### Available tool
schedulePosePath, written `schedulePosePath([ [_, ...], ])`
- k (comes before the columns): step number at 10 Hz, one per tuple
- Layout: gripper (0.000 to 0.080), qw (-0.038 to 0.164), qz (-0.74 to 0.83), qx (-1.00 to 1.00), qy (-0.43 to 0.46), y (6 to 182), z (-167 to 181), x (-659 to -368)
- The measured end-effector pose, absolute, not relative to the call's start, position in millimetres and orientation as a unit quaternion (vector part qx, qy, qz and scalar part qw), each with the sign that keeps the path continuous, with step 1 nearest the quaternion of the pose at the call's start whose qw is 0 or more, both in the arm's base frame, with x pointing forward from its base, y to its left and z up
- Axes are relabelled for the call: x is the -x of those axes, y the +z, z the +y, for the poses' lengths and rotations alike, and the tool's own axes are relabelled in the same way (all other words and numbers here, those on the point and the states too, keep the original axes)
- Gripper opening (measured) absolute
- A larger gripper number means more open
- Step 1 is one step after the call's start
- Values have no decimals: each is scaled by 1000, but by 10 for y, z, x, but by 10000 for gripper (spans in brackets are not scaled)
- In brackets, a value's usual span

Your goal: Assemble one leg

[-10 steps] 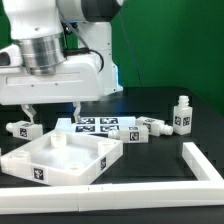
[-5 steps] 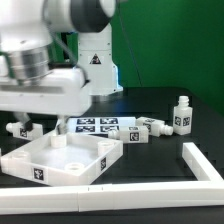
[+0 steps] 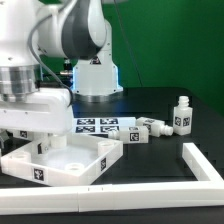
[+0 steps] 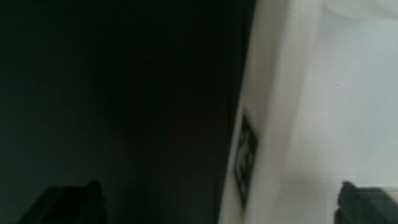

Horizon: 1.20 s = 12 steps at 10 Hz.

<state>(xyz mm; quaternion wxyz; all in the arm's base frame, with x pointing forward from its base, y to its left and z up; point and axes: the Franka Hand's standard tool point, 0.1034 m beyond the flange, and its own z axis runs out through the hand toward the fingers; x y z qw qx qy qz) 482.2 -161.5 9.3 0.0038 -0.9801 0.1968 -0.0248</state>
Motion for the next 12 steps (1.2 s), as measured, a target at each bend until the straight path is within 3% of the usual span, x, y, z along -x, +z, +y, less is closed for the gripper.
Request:
schedulePosePath([
  [1, 535, 3, 197, 980, -26, 101, -1621, -4836],
  [2, 535, 3, 197, 980, -26, 97, -1619, -4834],
  [5, 74, 4, 196, 980, -26, 95, -1616, -4834],
  [7, 52, 3, 194, 981, -28, 101, -1612, -4853],
  [9, 52, 4, 132, 990, -46, 100, -1540, -5188],
  [12, 52, 10, 81, 995, -66, 99, -846, -5555],
])
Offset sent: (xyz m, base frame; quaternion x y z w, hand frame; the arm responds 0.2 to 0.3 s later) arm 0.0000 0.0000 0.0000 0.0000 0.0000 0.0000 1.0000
